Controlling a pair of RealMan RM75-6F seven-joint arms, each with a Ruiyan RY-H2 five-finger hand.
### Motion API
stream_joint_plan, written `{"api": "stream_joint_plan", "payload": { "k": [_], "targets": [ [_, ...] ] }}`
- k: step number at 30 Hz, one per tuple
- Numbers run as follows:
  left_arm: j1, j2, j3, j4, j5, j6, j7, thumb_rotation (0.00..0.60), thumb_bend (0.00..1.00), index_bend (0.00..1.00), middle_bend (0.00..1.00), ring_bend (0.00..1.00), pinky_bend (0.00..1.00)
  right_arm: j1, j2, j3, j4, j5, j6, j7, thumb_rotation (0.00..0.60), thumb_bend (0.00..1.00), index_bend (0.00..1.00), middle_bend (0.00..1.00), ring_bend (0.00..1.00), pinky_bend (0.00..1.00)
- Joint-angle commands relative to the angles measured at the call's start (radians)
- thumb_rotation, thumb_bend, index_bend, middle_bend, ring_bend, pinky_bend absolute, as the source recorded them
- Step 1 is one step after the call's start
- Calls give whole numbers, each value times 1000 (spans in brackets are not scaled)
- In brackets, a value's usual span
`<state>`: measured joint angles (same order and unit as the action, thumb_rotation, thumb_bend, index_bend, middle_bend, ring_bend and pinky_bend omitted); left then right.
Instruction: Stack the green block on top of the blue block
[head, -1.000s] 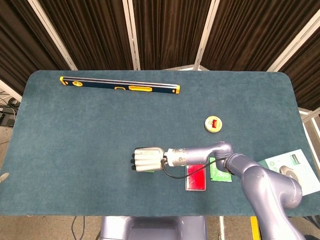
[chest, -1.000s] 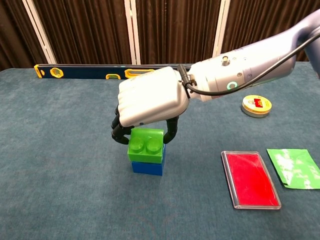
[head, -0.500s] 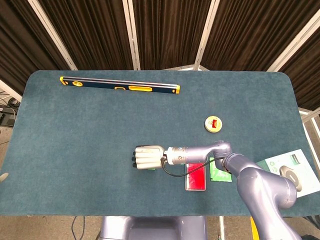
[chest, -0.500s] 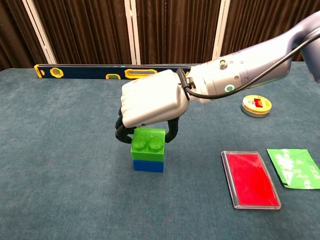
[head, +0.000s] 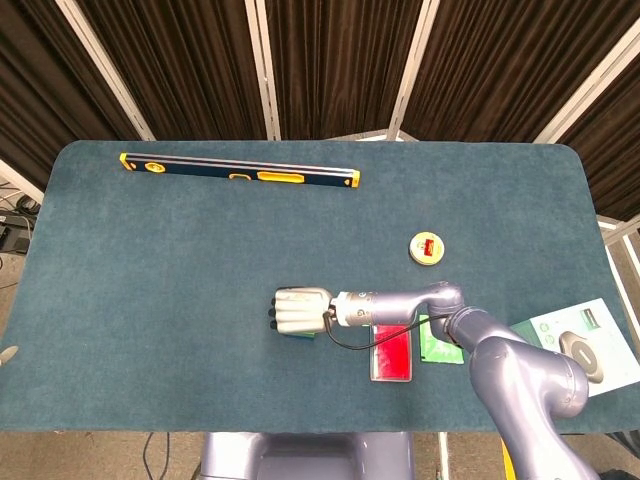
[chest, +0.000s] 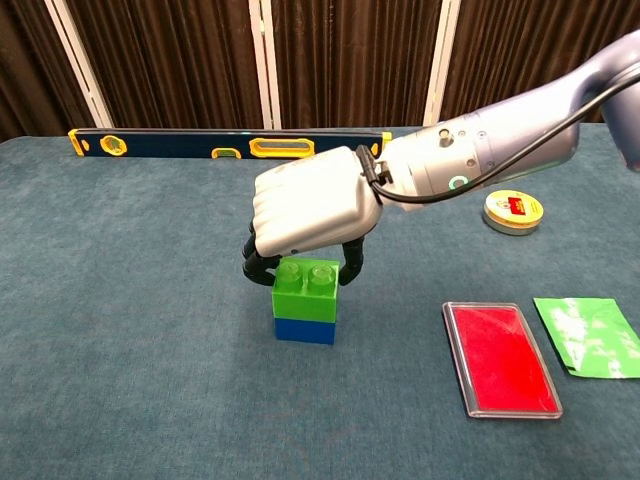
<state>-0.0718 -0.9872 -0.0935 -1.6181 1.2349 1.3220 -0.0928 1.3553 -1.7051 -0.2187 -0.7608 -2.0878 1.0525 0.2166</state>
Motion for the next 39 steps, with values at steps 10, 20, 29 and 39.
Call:
{"api": "stream_joint_plan", "payload": {
  "k": [10, 20, 29, 39],
  "targets": [
    [-3, 1, -1, 1, -2, -9, -5, 600, 0, 0, 0, 0, 0, 8, 14, 0, 11, 2, 54, -24, 600, 138, 16, 234, 354, 564],
    [18, 20, 10, -21, 52, 40, -37, 600, 0, 0, 0, 0, 0, -4, 212, 61, -236, 63, 68, -194, 600, 133, 17, 210, 327, 531],
    [37, 16, 10, 0, 133, 120, -91, 600, 0, 0, 0, 0, 0, -232, 548, 123, -650, 323, 138, -418, 600, 127, 10, 121, 210, 335],
    [69, 2, 16, 34, 236, 239, -172, 600, 0, 0, 0, 0, 0, -692, 684, 93, -982, 668, 440, -503, 600, 0, 0, 0, 0, 0]
  ]
}}
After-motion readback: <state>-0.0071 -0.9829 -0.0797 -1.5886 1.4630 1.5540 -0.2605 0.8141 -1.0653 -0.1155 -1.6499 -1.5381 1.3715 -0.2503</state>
